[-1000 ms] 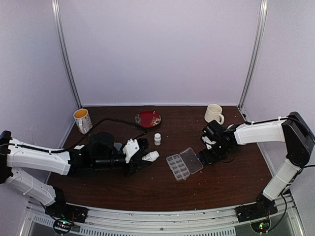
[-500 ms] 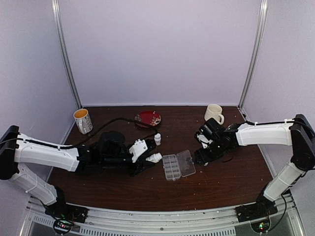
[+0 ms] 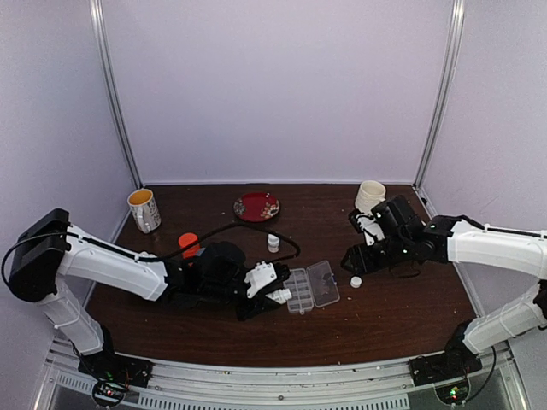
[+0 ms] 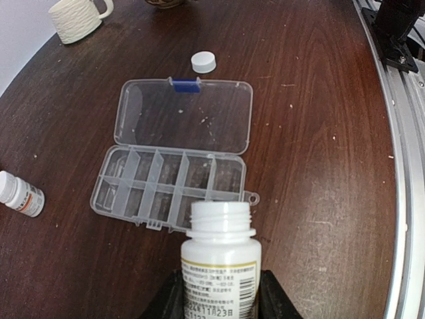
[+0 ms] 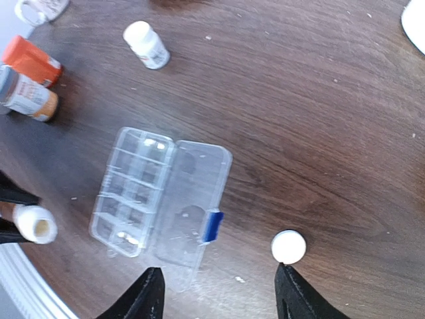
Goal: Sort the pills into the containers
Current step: Pour the pill into the compartment of the pill container.
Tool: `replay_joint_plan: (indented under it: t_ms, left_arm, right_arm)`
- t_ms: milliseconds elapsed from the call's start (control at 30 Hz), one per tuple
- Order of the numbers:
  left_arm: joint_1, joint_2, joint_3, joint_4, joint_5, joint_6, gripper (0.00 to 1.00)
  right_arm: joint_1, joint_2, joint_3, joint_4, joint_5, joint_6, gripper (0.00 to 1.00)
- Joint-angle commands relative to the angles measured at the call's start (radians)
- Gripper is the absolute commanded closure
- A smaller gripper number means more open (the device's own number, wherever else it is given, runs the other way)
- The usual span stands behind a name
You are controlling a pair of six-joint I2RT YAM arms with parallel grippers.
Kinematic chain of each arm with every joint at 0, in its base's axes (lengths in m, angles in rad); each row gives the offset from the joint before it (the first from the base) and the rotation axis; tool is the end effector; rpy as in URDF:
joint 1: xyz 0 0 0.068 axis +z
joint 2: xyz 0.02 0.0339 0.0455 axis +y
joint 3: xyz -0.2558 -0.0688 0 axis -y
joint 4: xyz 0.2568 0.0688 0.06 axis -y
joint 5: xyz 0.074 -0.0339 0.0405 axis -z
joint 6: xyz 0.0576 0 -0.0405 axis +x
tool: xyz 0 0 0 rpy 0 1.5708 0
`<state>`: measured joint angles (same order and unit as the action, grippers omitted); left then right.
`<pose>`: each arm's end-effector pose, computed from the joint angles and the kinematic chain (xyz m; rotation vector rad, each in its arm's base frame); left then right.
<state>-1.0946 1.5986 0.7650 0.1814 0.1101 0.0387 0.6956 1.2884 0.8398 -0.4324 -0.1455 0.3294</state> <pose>0.1541 -0.3126 0.1397 1.2931 1.9151 -0.6855 0.2169 0.1919 0.2008 -0.5283 2.4874 0.6093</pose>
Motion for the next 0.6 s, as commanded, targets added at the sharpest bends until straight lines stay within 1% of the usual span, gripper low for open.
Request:
replay_joint_plan:
  t_ms: [0, 133, 200, 267, 300, 333, 367, 500, 567]
  left_arm:
    - [-0.015, 0.063, 0.074, 0.046, 0.037, -0.003, 1.00]
    - [-0.032, 0.116, 0.096, 0.069, 0.035, -0.010, 1.00]
    - [-0.037, 0.136, 0.104, 0.079, 0.034, -0.018, 1.00]
    - [-0.040, 0.150, 0.111, 0.087, 0.035, -0.024, 1.00]
    - [-0.040, 0.156, 0.116, 0.089, 0.035, -0.026, 1.00]
    - [-0.040, 0.163, 0.118, 0.092, 0.033, -0.029, 1.00]
    - [-0.039, 0.169, 0.120, 0.095, 0.033, -0.032, 1.00]
    - [-0.039, 0.195, 0.141, 0.079, 0.021, -0.035, 1.00]
    - [-0.040, 0.207, 0.151, 0.071, 0.018, -0.068, 1.00]
  right_arm:
    - [0.009, -0.077, -0.051, 0.097, -0.105, 0.037, 0.42]
    - [0.018, -0.113, -0.097, 0.143, -0.138, 0.071, 0.47]
    - [0.023, -0.127, -0.123, 0.188, -0.159, 0.100, 0.53]
    - [0.028, -0.136, -0.151, 0.240, -0.194, 0.132, 0.68]
    - [0.034, -0.139, -0.166, 0.273, -0.217, 0.149, 0.82]
    - [0.039, -0.141, -0.180, 0.307, -0.236, 0.168, 0.92]
    - [0.046, -0.141, -0.193, 0.343, -0.255, 0.189, 1.00]
    - [0.084, -0.128, -0.236, 0.491, -0.308, 0.262, 1.00]
    - [0.103, -0.107, -0.245, 0.549, -0.324, 0.294, 1.00]
